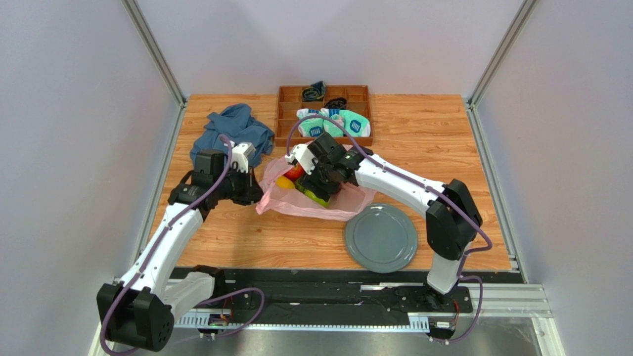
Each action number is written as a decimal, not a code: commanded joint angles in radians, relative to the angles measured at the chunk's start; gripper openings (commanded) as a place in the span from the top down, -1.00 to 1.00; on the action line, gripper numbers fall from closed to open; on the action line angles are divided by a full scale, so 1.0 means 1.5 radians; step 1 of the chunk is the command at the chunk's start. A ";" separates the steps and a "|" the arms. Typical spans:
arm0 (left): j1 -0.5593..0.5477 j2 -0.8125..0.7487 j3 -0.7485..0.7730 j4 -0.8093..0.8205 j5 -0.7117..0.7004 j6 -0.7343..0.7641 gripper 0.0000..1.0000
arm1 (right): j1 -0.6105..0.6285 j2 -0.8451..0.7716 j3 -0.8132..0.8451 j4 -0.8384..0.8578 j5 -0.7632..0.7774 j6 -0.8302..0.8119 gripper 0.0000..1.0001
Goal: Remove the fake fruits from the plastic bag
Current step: Adjust the plastic bag at the center of the board, then take out the fake fruit from the plastic bag, then place the fake fruit on the plate, then adjust the plastic bag at the center of the board, then take out the fake fruit from the plastic bag.
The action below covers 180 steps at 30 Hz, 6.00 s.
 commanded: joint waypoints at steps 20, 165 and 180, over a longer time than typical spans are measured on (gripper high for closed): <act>0.000 -0.093 -0.057 0.035 0.051 0.003 1.00 | 0.001 0.131 0.033 0.034 -0.064 0.092 -0.57; -0.180 -0.008 -0.137 0.086 0.112 0.024 1.00 | -0.130 0.328 0.421 -0.168 -0.059 -0.058 -0.84; -0.181 0.024 -0.132 0.085 0.134 0.024 1.00 | -0.133 0.414 0.516 -0.172 -0.014 -0.022 -0.82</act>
